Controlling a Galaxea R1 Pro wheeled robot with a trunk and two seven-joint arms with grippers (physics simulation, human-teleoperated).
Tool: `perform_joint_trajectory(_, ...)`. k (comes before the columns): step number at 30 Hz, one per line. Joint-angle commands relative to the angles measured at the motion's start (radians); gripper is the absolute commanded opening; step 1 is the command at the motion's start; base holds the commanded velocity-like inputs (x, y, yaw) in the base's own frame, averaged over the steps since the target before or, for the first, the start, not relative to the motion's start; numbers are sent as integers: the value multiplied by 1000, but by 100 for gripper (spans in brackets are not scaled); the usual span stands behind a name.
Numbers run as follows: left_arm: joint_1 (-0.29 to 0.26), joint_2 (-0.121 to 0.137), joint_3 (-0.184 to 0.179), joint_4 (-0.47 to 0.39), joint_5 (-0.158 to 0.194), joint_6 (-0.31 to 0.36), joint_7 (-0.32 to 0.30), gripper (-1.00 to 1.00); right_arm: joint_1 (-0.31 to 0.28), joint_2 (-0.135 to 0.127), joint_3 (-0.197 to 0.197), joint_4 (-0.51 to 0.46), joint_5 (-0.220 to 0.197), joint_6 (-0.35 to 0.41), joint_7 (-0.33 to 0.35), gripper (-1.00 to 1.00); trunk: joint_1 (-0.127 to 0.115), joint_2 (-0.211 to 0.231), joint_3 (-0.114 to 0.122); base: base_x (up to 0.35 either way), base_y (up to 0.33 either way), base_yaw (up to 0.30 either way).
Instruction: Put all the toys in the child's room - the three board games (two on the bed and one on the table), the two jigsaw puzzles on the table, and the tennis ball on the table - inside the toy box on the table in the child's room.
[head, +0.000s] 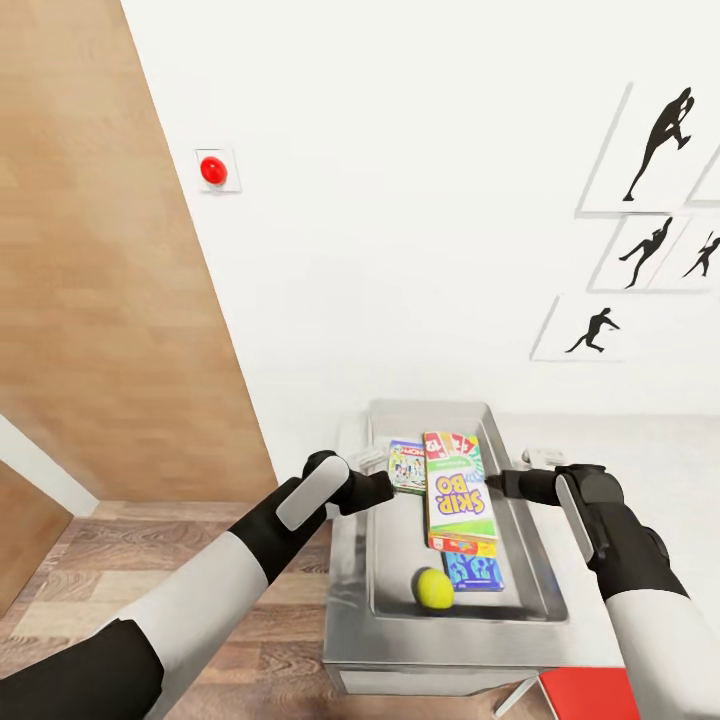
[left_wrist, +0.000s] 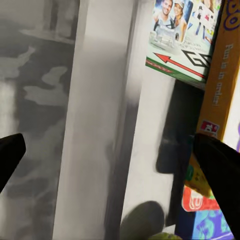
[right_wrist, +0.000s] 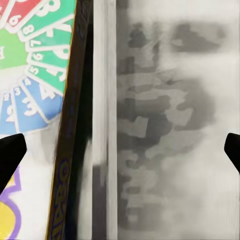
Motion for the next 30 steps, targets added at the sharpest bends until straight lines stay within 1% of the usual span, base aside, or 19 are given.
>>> perform_joint_trajectory(1,-1,0,-2,-1,8,0,9,100,-1,0,-1,-1,0,5,1,100,1,-2,-2,0,0,0)
perform_joint_trajectory(19,-1,0,2,-1,8,-1,9,100,-1,-3,-1,-1,-2,6,3,100,1,-2,-2,0,0,0)
perform_joint_trajectory(23,-1,1,3,-12,8,-1,14,100,0,-6,-2,-15,-4,6,5,100,1,-2,-2,0,0,0)
perform_joint_trajectory(26,4,8,2,-64,7,-2,18,100,3,-9,-2,-55,-6,6,7,100,1,-2,-2,0,0,0)
perform_joint_trajectory(27,4,8,2,-64,7,-2,18,100,3,-9,-2,-55,-6,6,7,100,1,-2,-2,0,0,0)
perform_joint_trajectory(30,28,28,2,-162,6,-4,25,100,18,-11,-4,-123,-7,8,9,100,1,-2,-2,0,0,0)
